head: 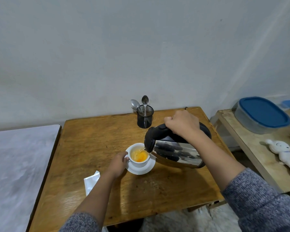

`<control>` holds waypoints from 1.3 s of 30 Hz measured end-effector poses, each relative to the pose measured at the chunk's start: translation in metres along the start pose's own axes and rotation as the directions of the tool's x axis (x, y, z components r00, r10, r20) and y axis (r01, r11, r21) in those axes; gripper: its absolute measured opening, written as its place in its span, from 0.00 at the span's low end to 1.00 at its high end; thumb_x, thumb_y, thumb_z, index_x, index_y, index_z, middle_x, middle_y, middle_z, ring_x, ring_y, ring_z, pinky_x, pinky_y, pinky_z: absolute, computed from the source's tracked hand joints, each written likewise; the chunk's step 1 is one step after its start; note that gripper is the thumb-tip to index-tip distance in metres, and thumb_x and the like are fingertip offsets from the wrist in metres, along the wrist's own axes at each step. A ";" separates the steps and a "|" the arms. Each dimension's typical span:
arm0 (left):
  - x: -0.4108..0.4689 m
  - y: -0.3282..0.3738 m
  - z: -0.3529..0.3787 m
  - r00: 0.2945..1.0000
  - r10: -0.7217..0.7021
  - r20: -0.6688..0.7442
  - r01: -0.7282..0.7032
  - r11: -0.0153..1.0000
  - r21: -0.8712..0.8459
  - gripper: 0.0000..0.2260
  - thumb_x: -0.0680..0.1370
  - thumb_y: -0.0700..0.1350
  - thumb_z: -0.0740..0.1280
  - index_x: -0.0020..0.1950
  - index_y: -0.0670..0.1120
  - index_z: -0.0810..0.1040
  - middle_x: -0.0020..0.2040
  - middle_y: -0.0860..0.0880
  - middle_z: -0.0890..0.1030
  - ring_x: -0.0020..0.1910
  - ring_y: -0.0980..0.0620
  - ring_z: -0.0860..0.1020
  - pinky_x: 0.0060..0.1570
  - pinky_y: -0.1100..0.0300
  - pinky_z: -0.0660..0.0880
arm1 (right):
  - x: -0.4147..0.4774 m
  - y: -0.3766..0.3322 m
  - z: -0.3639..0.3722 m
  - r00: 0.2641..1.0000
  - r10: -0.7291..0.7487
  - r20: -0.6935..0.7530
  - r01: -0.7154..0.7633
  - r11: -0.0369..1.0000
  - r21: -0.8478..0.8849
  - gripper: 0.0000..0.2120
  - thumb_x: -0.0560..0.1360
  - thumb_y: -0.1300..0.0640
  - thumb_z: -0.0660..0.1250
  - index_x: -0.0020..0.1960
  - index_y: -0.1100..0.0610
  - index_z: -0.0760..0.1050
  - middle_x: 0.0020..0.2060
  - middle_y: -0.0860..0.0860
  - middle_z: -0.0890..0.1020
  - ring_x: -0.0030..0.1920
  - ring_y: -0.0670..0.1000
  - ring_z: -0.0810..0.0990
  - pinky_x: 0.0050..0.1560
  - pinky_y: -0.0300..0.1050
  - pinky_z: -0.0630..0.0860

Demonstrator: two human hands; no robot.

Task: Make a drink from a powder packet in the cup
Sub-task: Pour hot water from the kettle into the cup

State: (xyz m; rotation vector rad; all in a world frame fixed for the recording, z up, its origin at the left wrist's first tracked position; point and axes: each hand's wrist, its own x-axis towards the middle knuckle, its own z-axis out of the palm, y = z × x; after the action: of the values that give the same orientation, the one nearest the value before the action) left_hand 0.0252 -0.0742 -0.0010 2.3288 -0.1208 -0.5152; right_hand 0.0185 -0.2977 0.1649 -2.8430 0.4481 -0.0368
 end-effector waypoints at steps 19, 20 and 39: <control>-0.003 -0.002 -0.005 0.999 -0.032 0.043 0.034 0.999 -0.030 0.16 0.79 0.43 0.59 0.67 0.46 0.71 0.68 0.44 0.74 0.65 0.45 0.72 0.65 0.49 0.69 | 0.001 -0.004 0.000 1.000 0.004 0.010 -0.004 1.000 0.015 0.17 0.72 0.49 0.57 0.29 0.58 0.71 0.28 0.51 0.75 0.29 0.51 0.72 0.31 0.42 0.66; -0.003 -0.002 -0.005 0.999 -0.031 0.040 0.032 0.999 -0.031 0.16 0.79 0.43 0.59 0.67 0.45 0.71 0.67 0.44 0.74 0.65 0.45 0.72 0.65 0.50 0.69 | 0.001 -0.004 0.001 1.000 0.004 0.010 -0.005 1.000 0.015 0.17 0.72 0.49 0.57 0.30 0.58 0.72 0.28 0.52 0.75 0.30 0.51 0.73 0.32 0.42 0.66; 0.000 0.000 -0.004 1.000 -0.003 0.026 0.003 1.000 -0.017 0.16 0.80 0.42 0.58 0.67 0.43 0.70 0.68 0.42 0.72 0.66 0.45 0.71 0.63 0.53 0.68 | 0.002 -0.005 -0.006 1.000 0.002 -0.008 -0.003 1.000 -0.020 0.16 0.72 0.50 0.57 0.29 0.57 0.68 0.27 0.51 0.72 0.29 0.50 0.70 0.29 0.41 0.62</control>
State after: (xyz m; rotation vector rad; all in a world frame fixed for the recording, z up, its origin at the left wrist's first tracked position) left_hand 0.0266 -0.0715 0.0019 2.3067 -0.1248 -0.5464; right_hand 0.0214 -0.2947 0.1718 -2.8626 0.4563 -0.0439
